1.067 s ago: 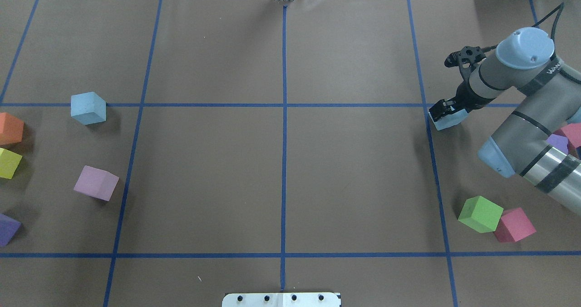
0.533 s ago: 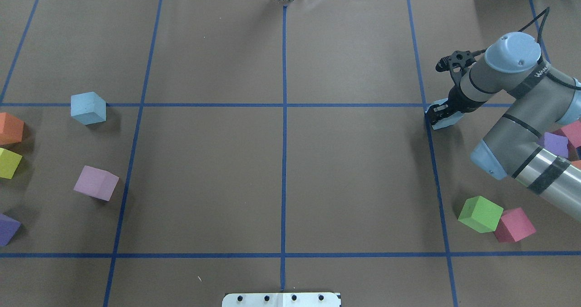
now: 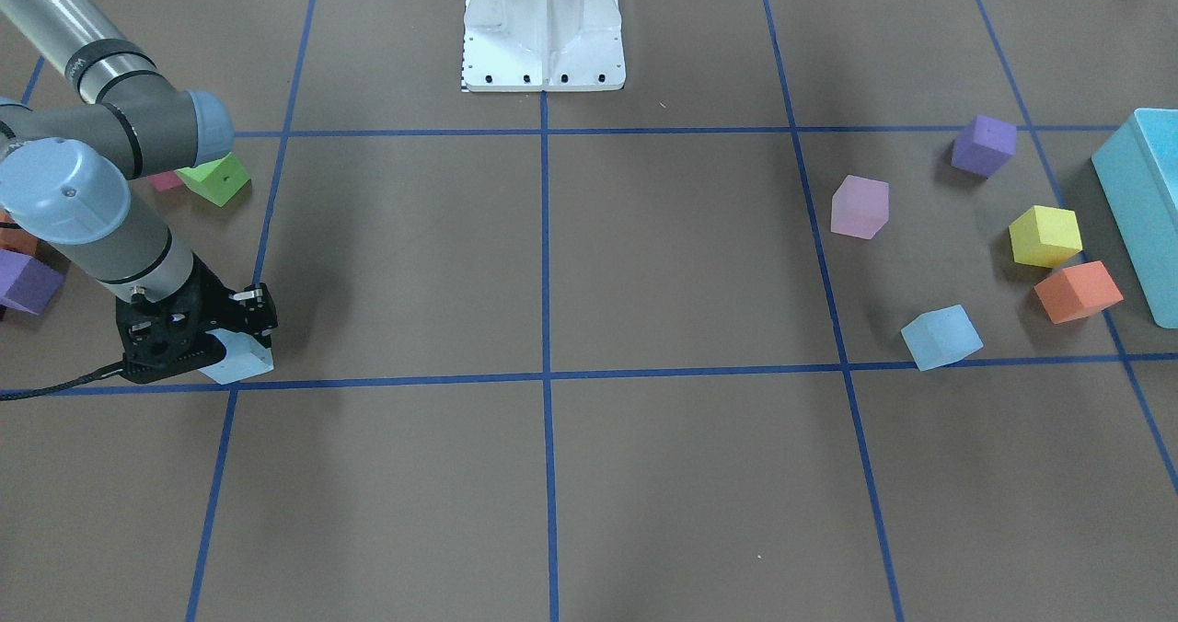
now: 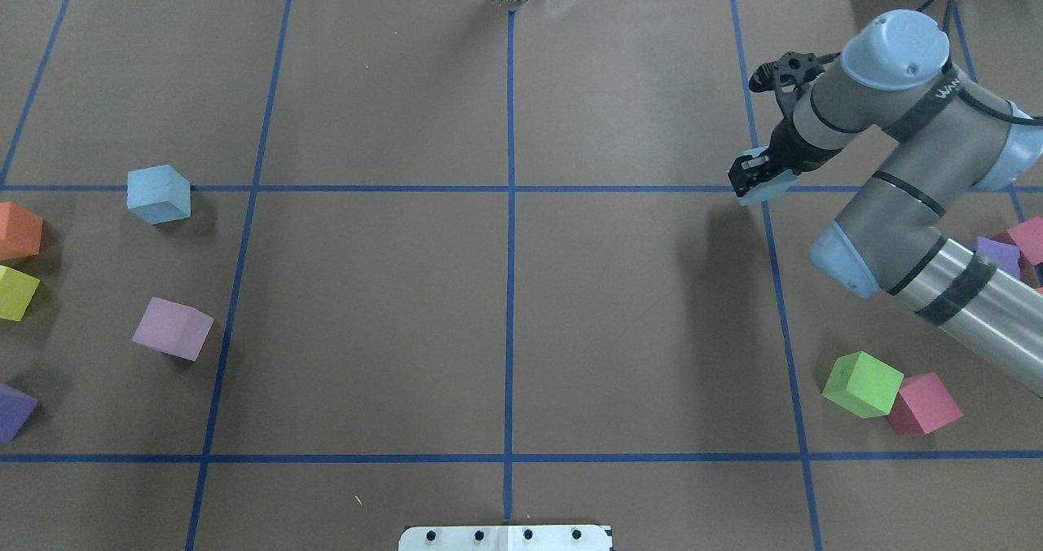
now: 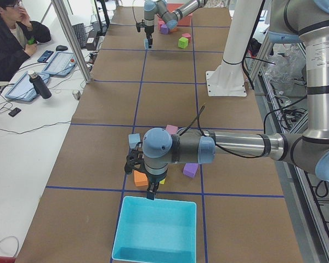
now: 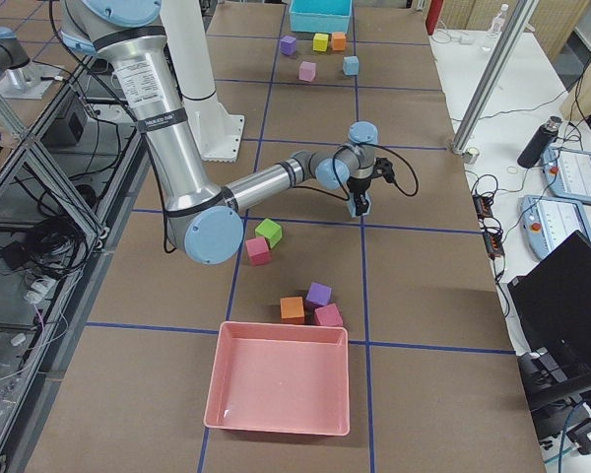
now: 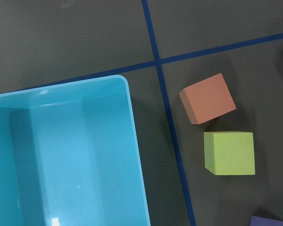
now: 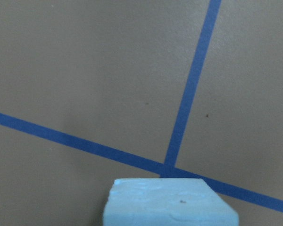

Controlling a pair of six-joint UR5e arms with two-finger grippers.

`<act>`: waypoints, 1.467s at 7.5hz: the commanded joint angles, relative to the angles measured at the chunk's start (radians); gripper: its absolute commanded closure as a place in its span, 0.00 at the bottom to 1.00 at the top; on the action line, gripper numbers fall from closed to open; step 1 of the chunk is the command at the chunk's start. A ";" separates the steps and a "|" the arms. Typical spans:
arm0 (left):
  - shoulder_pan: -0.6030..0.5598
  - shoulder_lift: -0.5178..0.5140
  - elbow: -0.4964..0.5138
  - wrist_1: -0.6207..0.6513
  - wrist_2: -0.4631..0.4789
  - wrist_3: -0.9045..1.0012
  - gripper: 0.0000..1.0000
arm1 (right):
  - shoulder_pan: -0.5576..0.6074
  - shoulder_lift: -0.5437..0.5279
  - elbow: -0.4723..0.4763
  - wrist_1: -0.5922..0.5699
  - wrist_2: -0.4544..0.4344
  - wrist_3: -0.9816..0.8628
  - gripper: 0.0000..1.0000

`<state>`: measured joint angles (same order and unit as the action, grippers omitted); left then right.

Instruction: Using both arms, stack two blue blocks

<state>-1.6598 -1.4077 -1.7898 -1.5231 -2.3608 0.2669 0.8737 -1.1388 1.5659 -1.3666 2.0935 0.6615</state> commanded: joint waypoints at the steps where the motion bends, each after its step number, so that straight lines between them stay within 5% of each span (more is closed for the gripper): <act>1: 0.000 0.003 0.003 0.000 0.000 0.000 0.00 | -0.080 0.132 0.009 -0.089 -0.009 0.223 1.00; 3: 0.000 0.003 0.003 0.000 0.000 0.000 0.00 | -0.203 0.239 -0.007 -0.120 -0.097 0.508 1.00; 6: 0.000 0.003 0.003 0.000 0.000 -0.002 0.00 | -0.339 0.431 -0.094 -0.215 -0.220 0.699 1.00; 10: 0.000 0.003 0.003 -0.003 0.000 -0.003 0.00 | -0.397 0.464 -0.188 -0.206 -0.277 0.675 1.00; 11: 0.000 0.003 0.003 -0.003 0.000 -0.003 0.00 | -0.398 0.465 -0.201 -0.206 -0.277 0.650 0.90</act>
<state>-1.6598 -1.4051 -1.7871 -1.5261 -2.3608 0.2640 0.4794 -0.6754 1.3842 -1.5726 1.8179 1.3386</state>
